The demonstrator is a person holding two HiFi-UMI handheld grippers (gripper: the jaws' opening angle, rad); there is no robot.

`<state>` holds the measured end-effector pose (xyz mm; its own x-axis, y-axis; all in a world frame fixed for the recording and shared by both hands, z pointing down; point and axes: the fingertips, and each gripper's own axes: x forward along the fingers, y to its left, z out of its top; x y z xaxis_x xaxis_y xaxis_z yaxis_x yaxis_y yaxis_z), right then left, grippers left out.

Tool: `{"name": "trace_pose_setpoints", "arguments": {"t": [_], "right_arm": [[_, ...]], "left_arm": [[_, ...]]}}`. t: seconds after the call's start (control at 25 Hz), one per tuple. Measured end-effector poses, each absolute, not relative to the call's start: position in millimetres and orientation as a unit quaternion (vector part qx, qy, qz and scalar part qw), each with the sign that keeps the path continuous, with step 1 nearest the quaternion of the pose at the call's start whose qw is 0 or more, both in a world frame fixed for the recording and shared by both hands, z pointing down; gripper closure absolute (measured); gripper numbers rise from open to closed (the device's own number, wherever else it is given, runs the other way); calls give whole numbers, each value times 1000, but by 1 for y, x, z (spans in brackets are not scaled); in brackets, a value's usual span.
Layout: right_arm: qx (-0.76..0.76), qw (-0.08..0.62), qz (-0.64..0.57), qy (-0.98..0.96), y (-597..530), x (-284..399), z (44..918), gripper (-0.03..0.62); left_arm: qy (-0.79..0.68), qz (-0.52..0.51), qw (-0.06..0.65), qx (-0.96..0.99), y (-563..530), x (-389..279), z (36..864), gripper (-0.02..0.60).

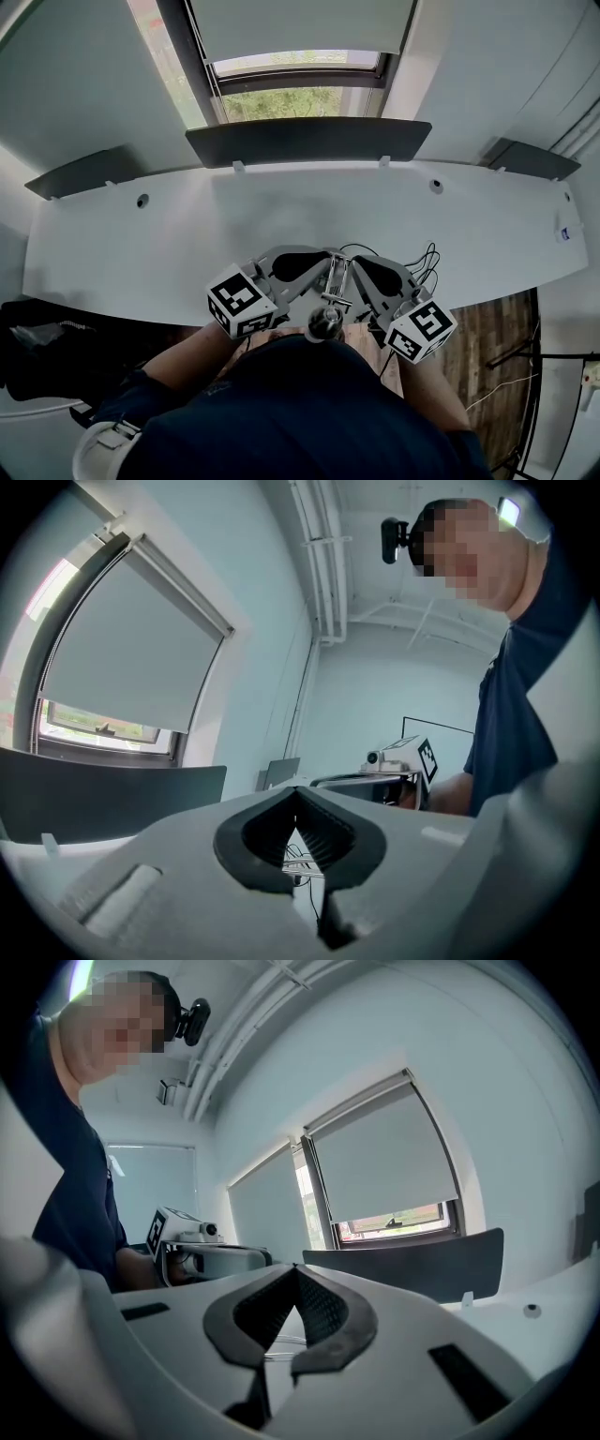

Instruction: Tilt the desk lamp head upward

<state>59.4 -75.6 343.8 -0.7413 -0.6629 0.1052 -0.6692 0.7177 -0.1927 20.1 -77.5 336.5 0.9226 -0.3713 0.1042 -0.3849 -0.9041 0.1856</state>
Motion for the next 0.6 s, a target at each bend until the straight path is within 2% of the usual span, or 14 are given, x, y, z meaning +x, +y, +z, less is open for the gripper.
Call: {"name": "trace_pose_setpoints", "arguments": {"t": [0.2, 0.6], "right_arm": [[352, 18, 92, -931, -70, 55, 339, 585], [353, 17, 102, -930, -65, 58, 342, 585]], "left_arm": [[-190, 41, 71, 978, -67, 28, 331, 575], [-197, 40, 77, 977, -65, 28, 330, 575]]}}
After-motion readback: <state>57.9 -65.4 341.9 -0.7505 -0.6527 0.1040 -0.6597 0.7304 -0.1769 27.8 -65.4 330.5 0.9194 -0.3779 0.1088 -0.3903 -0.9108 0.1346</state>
